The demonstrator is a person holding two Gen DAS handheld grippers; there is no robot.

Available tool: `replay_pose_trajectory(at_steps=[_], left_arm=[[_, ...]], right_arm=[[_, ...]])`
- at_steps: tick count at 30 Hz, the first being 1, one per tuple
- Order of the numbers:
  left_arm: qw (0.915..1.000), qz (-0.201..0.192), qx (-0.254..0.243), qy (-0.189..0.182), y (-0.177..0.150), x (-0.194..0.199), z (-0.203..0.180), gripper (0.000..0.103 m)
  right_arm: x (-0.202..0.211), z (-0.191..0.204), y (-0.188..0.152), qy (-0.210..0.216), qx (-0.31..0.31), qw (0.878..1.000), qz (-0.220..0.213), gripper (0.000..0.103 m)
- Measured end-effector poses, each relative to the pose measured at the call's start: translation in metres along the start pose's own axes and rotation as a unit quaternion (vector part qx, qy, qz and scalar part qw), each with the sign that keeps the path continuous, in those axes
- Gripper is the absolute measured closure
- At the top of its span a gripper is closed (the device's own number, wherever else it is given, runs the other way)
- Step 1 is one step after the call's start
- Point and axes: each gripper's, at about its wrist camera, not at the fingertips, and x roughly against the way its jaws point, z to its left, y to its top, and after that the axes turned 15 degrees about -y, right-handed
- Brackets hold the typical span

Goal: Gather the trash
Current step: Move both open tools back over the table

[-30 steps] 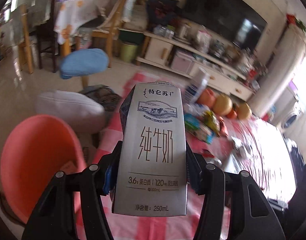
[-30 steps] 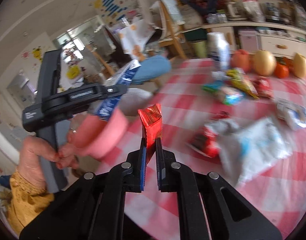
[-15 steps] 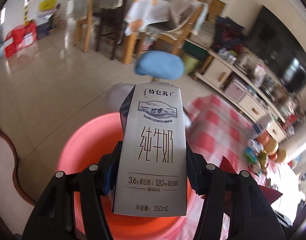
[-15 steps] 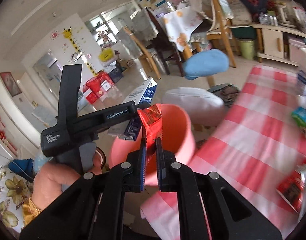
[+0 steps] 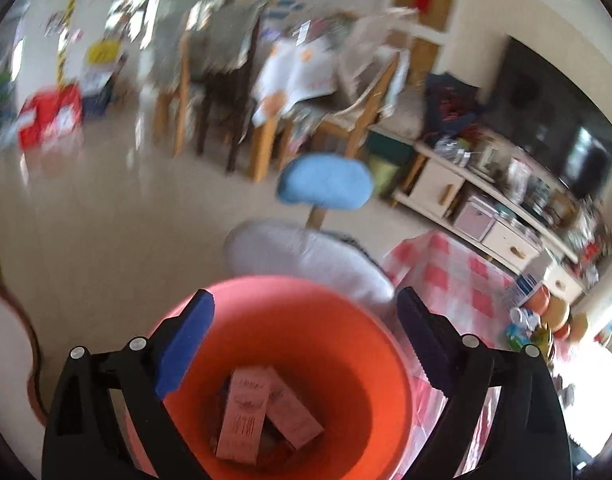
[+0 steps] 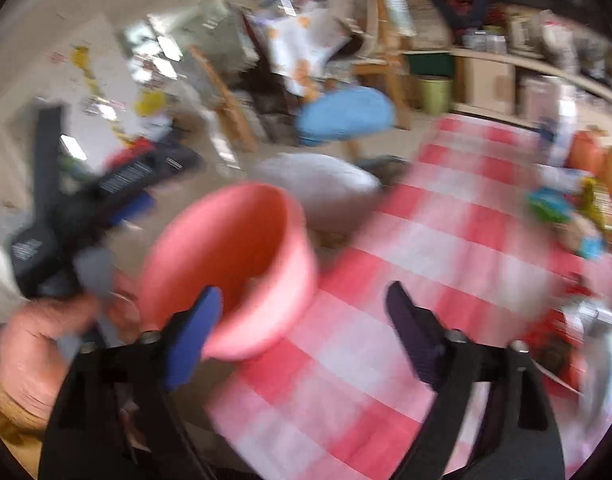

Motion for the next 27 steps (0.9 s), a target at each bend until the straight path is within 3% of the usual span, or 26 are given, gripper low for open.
replay_pose_trajectory(at_steps=[3,9,11,13,18,21,27], left_arm=[[0.9994,0.006,-0.034,-0.009,-0.001,-0.003,-0.021,0.010],[0.9973,0.020,-0.069,-0.017,-0.001,-0.006,-0.055,0.010],[0.9967,0.019,-0.077,-0.018,-0.002,-0.002,-0.067,0.010],[0.9960,0.019,-0.084,-0.025,-0.003,0.002,-0.079,0.010],[0.9926,0.041,-0.104,-0.048,-0.010,0.008,-0.110,0.010],[0.9895,0.047,-0.122,-0.063,-0.019,0.015,-0.130,0.010],[0.9822,0.065,-0.167,-0.058,-0.039,0.021,-0.163,0.010]], right_arm=[[0.012,-0.020,-0.010,-0.080,0.011,0.996,0.024,0.007],[0.050,-0.071,-0.036,-0.161,-0.006,0.986,0.029,0.004],[0.067,-0.096,-0.046,-0.149,-0.028,0.988,0.018,0.004],[0.082,-0.118,-0.055,-0.111,-0.053,0.992,0.000,0.004],[0.124,-0.159,-0.085,-0.081,-0.086,0.988,-0.095,0.004],[0.138,-0.173,-0.096,-0.097,-0.083,0.983,-0.135,0.004],[0.153,-0.192,-0.118,-0.135,-0.055,0.975,-0.168,0.004]])
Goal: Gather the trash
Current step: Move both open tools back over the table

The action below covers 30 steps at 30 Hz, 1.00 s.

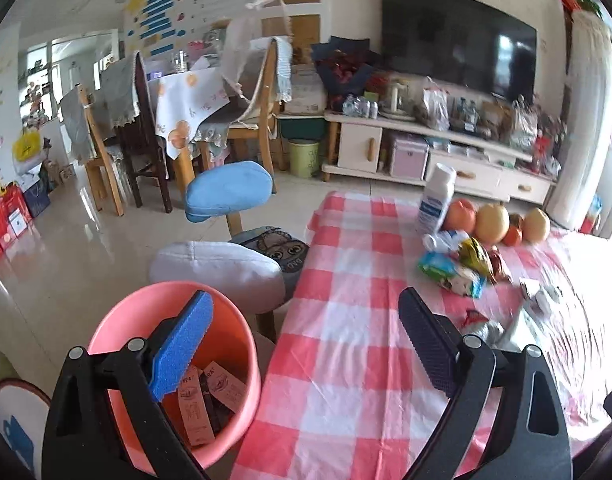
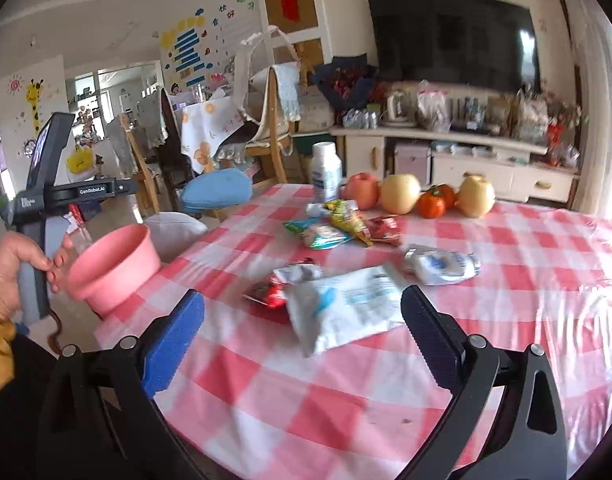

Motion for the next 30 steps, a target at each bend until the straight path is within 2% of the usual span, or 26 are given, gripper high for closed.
replay_pose_trajectory(at_steps=[7,14,22,28,30], left_arm=[[0.9991,-0.013,0.023,-0.034,-0.003,0.013,-0.027,0.010],[0.9971,-0.047,-0.020,-0.057,0.000,0.035,-0.077,0.010],[0.9921,-0.043,-0.017,-0.117,-0.004,0.024,-0.107,0.010],[0.9874,-0.028,-0.035,-0.152,0.000,0.010,-0.131,0.010],[0.9860,-0.012,-0.041,-0.161,0.003,-0.001,-0.139,0.010]], right_arm=[[0.006,-0.031,-0.028,-0.060,0.002,0.998,-0.024,0.004],[0.015,-0.059,-0.036,-0.104,-0.012,0.993,-0.046,0.004],[0.018,-0.096,-0.037,-0.098,-0.075,0.991,-0.045,0.004],[0.006,-0.112,-0.040,-0.099,-0.082,0.992,-0.021,0.004],[0.001,-0.114,-0.039,-0.100,-0.075,0.992,-0.015,0.004]])
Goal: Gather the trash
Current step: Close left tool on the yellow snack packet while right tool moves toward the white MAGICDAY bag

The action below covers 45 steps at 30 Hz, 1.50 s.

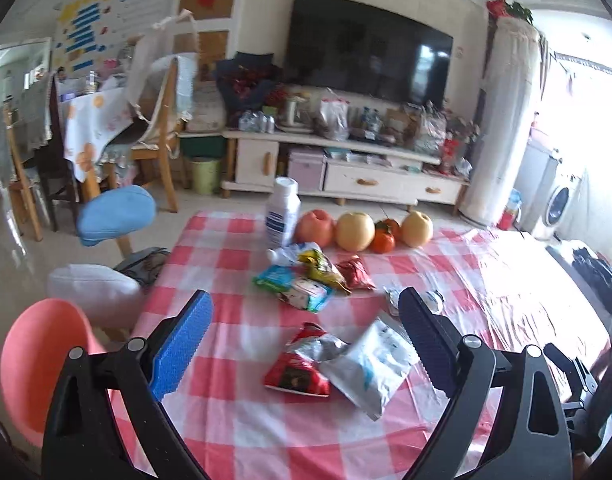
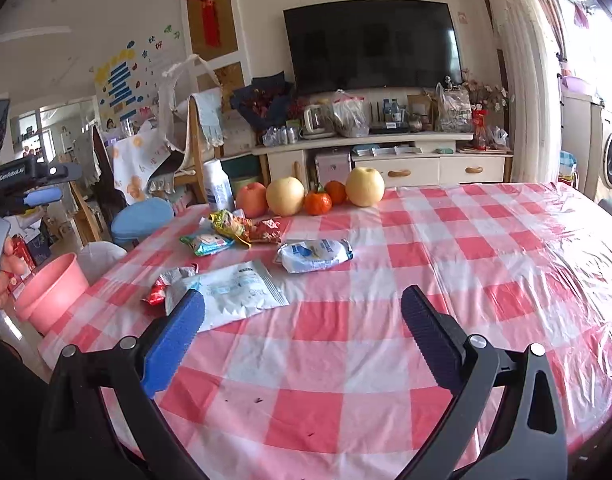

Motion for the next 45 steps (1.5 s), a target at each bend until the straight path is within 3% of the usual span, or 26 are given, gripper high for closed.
replay_pose_trajectory(at_steps=[8,13,17,22,26,34,40,45], left_arm=[[0.9978,0.064,-0.015,0.000,0.009,-0.057,-0.008,0.010],[0.9949,0.101,0.006,0.006,0.014,-0.094,0.004,0.010],[0.9936,0.110,0.025,0.008,0.024,-0.120,0.018,0.010],[0.9898,0.106,0.095,-0.001,0.035,-0.154,0.044,0.010],[0.9870,0.099,0.126,-0.002,0.041,-0.186,0.058,0.010],[0.9838,0.128,0.121,0.036,0.048,-0.254,0.077,0.010],[0.9791,0.145,0.122,0.074,0.052,-0.283,0.094,0.010],[0.9747,0.167,0.126,0.079,0.045,-0.305,0.107,0.010]], right_arm=[[-0.021,0.000,0.007,0.014,0.022,0.999,0.030,0.004],[-0.040,-0.003,0.016,0.013,0.012,0.998,0.054,0.004],[-0.058,-0.013,0.023,0.014,-0.018,0.997,0.074,0.004],[-0.086,-0.024,0.030,0.016,-0.045,0.994,0.095,0.004],[-0.104,-0.025,0.036,0.016,-0.032,0.994,0.099,0.004],[-0.144,-0.014,0.040,0.025,-0.007,0.992,0.125,0.004],[-0.163,-0.010,0.045,0.018,0.017,0.992,0.124,0.004],[-0.176,-0.012,0.048,0.019,0.015,0.991,0.130,0.004]])
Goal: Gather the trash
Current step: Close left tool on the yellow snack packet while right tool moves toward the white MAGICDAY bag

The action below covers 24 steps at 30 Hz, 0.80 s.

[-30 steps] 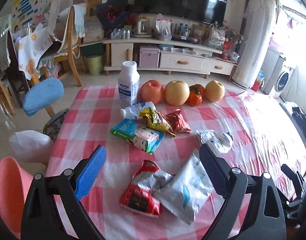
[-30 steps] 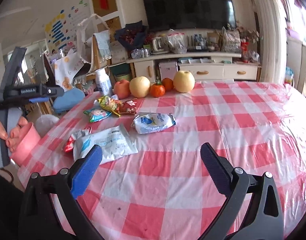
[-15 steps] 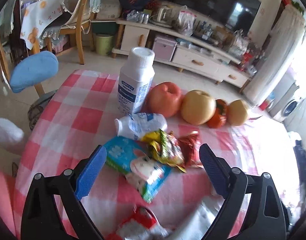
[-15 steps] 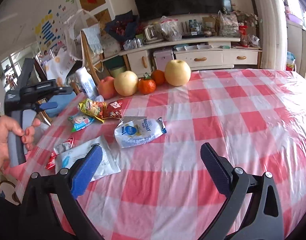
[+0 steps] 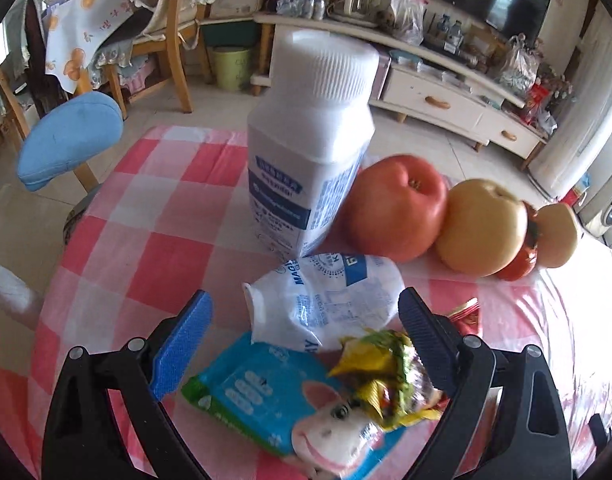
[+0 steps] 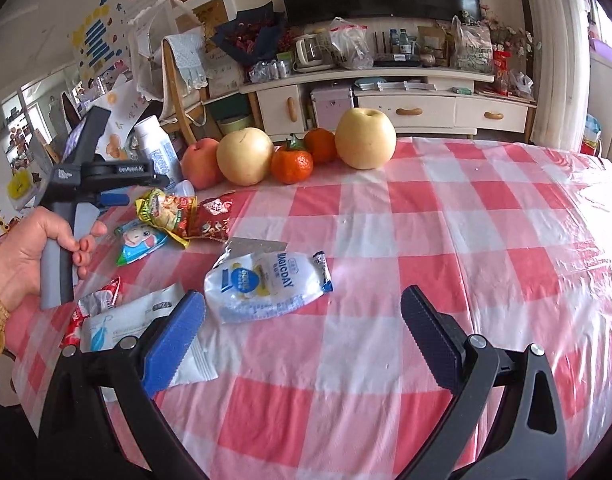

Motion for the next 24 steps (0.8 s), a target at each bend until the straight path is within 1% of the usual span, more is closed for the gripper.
replay_pose_trajectory(at_steps=[2,3,4,5,6,7,9,11,13,17,18,21,22,24], left_arm=[[0.9999,0.012,-0.003,0.001,-0.001,-0.008,0.001,0.010],[0.9999,0.014,-0.004,-0.006,-0.002,-0.010,0.002,0.011],[0.9997,0.022,-0.005,-0.012,-0.004,-0.014,0.001,0.014],[0.9993,0.032,-0.007,-0.020,-0.006,-0.017,0.000,0.020],[0.9988,0.041,-0.008,-0.024,-0.009,-0.020,-0.003,0.020],[0.9984,0.048,-0.014,-0.025,-0.011,-0.021,-0.005,0.023],[0.9970,0.062,-0.039,-0.025,-0.019,-0.021,-0.014,0.026],[0.9957,0.070,-0.053,-0.031,-0.027,-0.017,-0.019,0.026],[0.9933,0.079,-0.076,-0.038,-0.042,-0.012,-0.028,0.026],[0.9883,0.099,-0.104,-0.051,-0.069,0.000,-0.046,0.026],[0.9866,0.106,-0.111,-0.055,-0.075,0.002,-0.051,0.026],[0.9773,0.137,-0.145,-0.071,-0.091,0.009,-0.073,0.026],[0.9766,0.136,-0.151,-0.071,-0.093,0.013,-0.079,0.026],[0.9778,0.123,-0.155,-0.070,-0.091,0.026,-0.086,0.026]], right_arm=[[-0.002,-0.001,0.002,0.001,0.000,1.000,0.000,0.004],[-0.004,-0.001,0.003,0.000,0.002,1.000,0.000,0.004],[-0.004,-0.001,0.002,-0.002,0.003,1.000,0.000,0.004],[-0.005,0.000,0.003,-0.004,0.006,1.000,0.001,0.004],[-0.006,0.000,0.004,-0.006,0.009,1.000,0.002,0.004],[-0.007,-0.001,0.004,-0.008,0.011,1.000,0.002,0.004],[-0.007,-0.001,0.005,-0.010,0.013,1.000,0.000,0.004],[-0.007,-0.003,0.006,-0.009,0.011,1.000,-0.001,0.004],[-0.007,-0.006,0.007,-0.006,0.005,1.000,0.000,0.004],[-0.007,-0.009,0.006,-0.002,-0.003,1.000,0.003,0.004],[-0.008,-0.009,0.006,-0.001,-0.002,1.000,0.005,0.004],[-0.011,-0.007,0.004,-0.001,0.002,1.000,0.015,0.004],[-0.013,-0.006,0.003,0.002,0.000,1.000,0.019,0.004],[-0.018,-0.007,0.001,0.013,-0.007,0.999,0.035,0.004]])
